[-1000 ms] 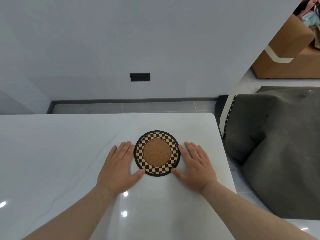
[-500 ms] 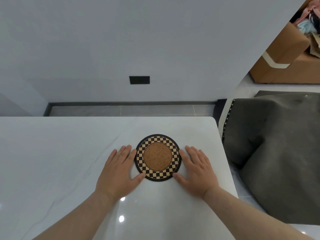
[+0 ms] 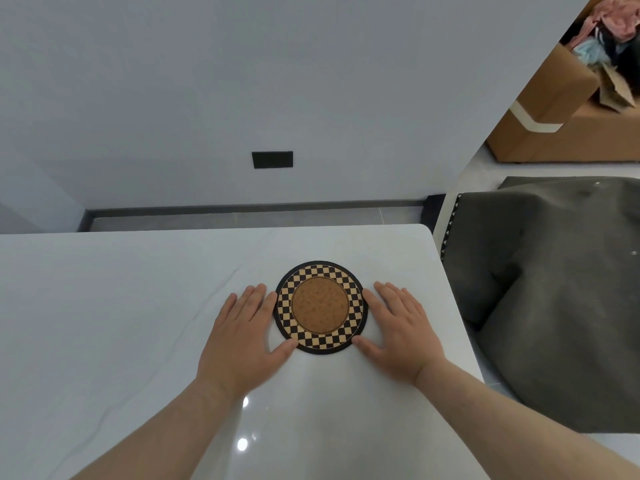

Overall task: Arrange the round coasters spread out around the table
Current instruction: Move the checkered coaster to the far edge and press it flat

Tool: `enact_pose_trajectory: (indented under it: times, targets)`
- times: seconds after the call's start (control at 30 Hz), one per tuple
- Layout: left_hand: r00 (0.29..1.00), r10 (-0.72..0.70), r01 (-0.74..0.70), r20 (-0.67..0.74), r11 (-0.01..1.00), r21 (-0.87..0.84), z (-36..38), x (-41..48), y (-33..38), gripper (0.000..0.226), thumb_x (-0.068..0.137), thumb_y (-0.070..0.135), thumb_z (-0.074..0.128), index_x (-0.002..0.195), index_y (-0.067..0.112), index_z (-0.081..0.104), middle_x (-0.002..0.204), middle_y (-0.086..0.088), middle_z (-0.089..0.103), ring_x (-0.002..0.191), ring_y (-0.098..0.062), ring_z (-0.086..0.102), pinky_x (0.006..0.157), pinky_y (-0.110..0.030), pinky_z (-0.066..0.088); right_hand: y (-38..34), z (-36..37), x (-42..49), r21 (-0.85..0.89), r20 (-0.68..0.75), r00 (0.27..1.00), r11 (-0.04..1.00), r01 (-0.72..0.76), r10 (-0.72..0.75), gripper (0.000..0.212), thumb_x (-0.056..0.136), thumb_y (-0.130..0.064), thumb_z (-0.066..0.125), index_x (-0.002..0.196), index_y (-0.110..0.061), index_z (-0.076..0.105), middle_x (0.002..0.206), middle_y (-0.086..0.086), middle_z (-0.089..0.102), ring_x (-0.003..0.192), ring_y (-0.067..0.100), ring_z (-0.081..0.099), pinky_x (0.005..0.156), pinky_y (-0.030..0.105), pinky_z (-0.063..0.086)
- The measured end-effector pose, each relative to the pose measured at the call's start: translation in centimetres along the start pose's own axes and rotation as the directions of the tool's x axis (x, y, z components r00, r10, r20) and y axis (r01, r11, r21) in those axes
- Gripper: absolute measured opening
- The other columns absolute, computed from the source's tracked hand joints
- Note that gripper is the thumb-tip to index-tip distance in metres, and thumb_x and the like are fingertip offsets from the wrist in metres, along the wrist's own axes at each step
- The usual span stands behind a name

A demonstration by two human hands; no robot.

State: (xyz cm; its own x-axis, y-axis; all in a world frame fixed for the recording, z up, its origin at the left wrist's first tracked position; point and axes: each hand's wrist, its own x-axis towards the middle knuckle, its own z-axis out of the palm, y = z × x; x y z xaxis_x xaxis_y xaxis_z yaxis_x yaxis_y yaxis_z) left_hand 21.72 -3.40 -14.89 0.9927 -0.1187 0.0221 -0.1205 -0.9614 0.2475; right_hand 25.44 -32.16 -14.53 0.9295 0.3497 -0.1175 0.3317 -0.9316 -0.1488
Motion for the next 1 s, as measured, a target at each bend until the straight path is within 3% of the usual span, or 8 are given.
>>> enact_pose_trajectory:
  times: [0.13,0.4,0.83,1.0]
  targets:
    - [1.0,-0.004,0.004,-0.009,1.0,-0.018,0.2,0.0,0.0,0.084,0.081,0.071,0.038,0.147,0.019,0.033,0.156,-0.002,0.03,0.146,-0.016,0.016,0.12,-0.036,0.006,0.0,0.3,0.1,-0.002,-0.01,1.0,1.0,-0.016,0.016,0.084,0.083,-0.078,0.026,0.152,-0.032,0.014,0.161,-0.001,0.017,0.148,0.018,0.006,0.119,0.034,-0.004]
    - [1.0,-0.006,0.006,-0.018,1.0,-0.015,0.4,0.0,-0.1,0.084,0.08,0.073,0.034,0.147,0.022,0.029,0.158,0.0,0.025,0.146,-0.013,0.011,0.119,-0.033,0.0,0.0,0.2,0.0,0.011,-0.033,0.999,1.0,-0.007,0.007,0.084,0.083,-0.076,0.031,0.152,-0.029,0.021,0.16,0.001,0.021,0.147,0.02,0.01,0.119,0.034,-0.002]
    - [1.0,-0.002,0.003,0.027,0.999,-0.041,-0.1,0.2,-0.2,0.086,0.08,0.074,0.034,0.149,0.023,0.025,0.159,0.0,0.021,0.147,-0.015,0.01,0.118,-0.033,-0.001,-0.2,0.1,-0.1,0.004,-0.015,1.0,1.0,-0.004,0.004,0.083,0.083,-0.077,0.026,0.15,-0.03,0.016,0.16,0.002,0.019,0.147,0.021,0.009,0.12,0.037,0.0]
    - [0.994,-0.033,0.041,0.105,0.996,-0.075,-0.7,0.7,0.0,0.088,0.076,0.074,0.041,0.148,0.024,0.028,0.158,-0.001,0.024,0.147,-0.017,0.013,0.118,-0.034,0.002,-0.5,-1.2,0.4,0.059,0.05,0.999,0.998,-0.015,0.012,0.086,0.08,-0.076,0.036,0.149,-0.028,0.022,0.158,0.004,0.024,0.145,0.024,0.016,0.12,0.041,0.011]
